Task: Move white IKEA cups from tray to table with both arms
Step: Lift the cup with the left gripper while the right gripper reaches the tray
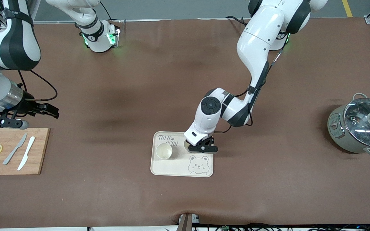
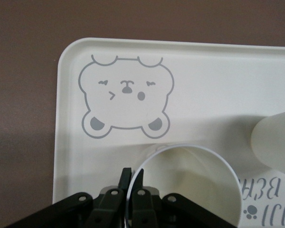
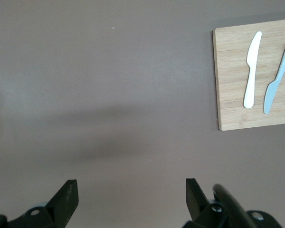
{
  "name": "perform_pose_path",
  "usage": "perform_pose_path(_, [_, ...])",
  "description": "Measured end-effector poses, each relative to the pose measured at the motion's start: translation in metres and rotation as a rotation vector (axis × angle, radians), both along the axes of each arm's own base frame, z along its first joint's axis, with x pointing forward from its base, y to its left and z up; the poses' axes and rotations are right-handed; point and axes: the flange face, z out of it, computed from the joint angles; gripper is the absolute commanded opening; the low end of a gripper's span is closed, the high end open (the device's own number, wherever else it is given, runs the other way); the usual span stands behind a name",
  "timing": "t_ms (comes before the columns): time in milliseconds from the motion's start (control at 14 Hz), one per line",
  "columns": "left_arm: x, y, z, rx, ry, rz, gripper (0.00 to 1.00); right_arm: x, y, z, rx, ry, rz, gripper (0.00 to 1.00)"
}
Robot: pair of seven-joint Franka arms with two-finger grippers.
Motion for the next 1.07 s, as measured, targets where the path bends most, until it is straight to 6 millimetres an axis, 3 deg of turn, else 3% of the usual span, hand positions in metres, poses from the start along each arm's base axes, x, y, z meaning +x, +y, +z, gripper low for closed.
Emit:
perform_pose_path(214, [0.009,0.010,0.011,0.016,-0.002,-0.014,0.00,0.000,0.001,0.000,0.000,-0.001,-0.001,1.00])
perform_pose_path(357, [0.018,0.025,0.028,0.048,0.020,-0.037,0.00,0.001,0.012,0.000,0.001,-0.006,-0.013,1.00])
perform_pose_path(571, [0.036,0.065,0.069,0.098,0.067,-0.075,0.00,0.000,0.069,0.004,0.004,-0.026,-0.065,1.00])
perform_pose_path(857, [0.042,0.111,0.113,0.147,0.130,-0.138,0.00,0.000,0.140,0.005,0.089,-0.059,-0.146,1.00])
perform_pose_path(1071, [0.036,0.153,0.131,0.157,0.139,-0.181,0.00,0.006,0.188,-0.016,0.134,-0.093,-0.236,1.00])
